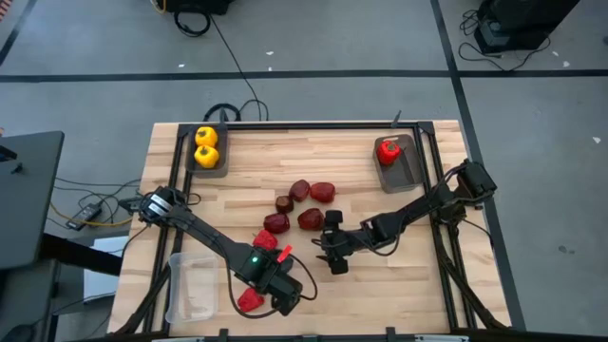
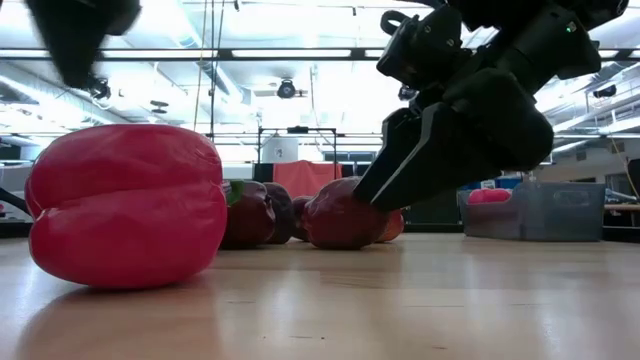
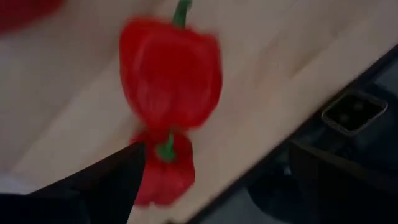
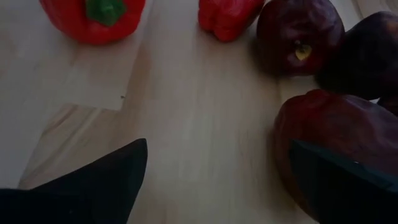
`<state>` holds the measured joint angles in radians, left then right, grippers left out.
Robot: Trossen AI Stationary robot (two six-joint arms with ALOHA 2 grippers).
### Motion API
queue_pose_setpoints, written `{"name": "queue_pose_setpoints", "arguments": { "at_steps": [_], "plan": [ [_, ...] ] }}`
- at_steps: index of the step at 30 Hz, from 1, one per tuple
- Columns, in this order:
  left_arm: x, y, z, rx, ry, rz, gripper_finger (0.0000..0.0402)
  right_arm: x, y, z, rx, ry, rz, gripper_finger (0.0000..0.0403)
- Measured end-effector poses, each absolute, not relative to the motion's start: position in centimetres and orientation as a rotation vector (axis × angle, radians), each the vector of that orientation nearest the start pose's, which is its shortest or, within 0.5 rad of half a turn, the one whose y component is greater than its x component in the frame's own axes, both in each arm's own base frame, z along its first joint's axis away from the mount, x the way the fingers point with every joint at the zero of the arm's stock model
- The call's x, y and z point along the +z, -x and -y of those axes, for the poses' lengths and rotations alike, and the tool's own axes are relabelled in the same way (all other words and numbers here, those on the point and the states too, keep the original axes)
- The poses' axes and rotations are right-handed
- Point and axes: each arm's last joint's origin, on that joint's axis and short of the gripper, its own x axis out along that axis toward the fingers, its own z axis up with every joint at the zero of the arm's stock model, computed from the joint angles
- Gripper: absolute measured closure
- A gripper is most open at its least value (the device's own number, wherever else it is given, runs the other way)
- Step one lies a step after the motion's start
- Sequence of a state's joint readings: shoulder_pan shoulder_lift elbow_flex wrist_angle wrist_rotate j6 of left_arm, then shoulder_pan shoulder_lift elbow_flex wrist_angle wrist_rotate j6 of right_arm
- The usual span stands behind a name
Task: Sort produce into baskets
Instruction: Put the red bell pepper into the right black transparent bin
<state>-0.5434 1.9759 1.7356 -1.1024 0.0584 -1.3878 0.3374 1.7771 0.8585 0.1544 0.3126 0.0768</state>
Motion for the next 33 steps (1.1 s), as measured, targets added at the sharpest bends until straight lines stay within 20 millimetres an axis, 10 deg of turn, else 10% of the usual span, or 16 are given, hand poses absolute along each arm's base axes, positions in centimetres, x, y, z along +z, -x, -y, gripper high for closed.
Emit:
{"name": "queue_pose_setpoints", "arguments": {
  "at_steps": [33],
  "plan": [
    [19.0, -34.3, 19.6, 0.443, 0.593, -1.311, 0.0011, 13.8, -32.6, -9.5, -0.047, 0.146, -0.721, 0.0004]
  ]
}}
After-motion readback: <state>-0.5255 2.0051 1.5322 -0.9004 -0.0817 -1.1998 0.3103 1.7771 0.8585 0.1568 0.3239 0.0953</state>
